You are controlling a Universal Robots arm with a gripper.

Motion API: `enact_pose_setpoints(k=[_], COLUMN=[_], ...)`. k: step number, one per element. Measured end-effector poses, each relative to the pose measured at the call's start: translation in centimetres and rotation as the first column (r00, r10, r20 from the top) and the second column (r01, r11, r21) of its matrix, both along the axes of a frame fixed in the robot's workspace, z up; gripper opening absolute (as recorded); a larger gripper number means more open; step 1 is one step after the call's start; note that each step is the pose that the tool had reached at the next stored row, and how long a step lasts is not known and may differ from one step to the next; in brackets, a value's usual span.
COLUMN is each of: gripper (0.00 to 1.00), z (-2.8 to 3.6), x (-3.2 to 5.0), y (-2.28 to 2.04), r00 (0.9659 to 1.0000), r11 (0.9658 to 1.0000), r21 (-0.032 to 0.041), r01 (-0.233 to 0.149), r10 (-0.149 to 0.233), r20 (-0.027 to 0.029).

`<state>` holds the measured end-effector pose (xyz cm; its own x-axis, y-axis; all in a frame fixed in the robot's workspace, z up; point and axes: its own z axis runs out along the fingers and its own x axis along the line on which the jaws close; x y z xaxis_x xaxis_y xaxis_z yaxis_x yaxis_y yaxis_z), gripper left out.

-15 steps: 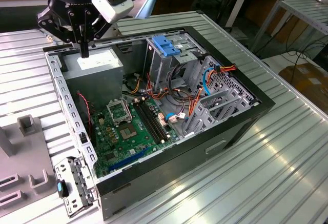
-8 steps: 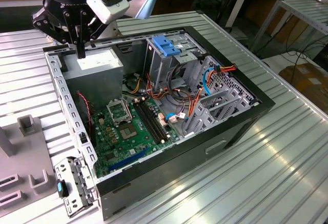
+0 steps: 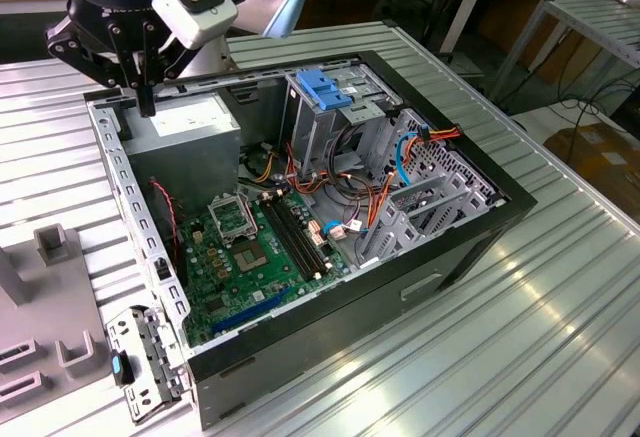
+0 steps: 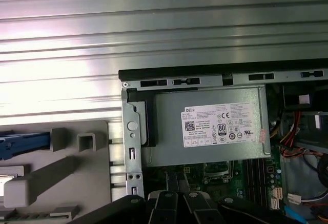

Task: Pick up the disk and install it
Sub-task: 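Reach for the disk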

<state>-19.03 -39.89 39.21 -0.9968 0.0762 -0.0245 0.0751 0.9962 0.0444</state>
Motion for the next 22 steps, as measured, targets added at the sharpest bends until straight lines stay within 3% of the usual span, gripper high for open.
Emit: enact_pose_setpoints(k=[22], gripper=[0.11], z=[-0.07], x=[-1.98], y=[0.0], r00=[1.0], r11=[1.0], r21=[0.0], r01=[0.0], r10=[0.0], r20=[0.0])
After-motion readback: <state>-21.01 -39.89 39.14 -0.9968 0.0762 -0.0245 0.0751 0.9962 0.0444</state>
